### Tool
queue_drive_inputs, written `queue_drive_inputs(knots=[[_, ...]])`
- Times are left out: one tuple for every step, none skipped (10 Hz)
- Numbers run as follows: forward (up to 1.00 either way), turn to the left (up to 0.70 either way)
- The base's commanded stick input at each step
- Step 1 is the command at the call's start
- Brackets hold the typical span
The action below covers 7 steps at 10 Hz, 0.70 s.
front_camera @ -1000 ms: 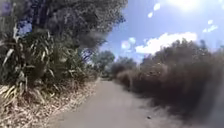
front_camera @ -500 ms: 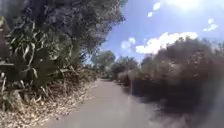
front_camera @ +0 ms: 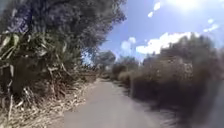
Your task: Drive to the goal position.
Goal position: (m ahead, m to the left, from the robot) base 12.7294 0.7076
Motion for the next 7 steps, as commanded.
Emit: queue_drive_inputs(knots=[[1.0, 0.0], [1.0, 0.01], [1.0, 0.03], [1.0, 0.04], [1.0, 0.3], [1.0, 0.16], [1.0, 0.03]])
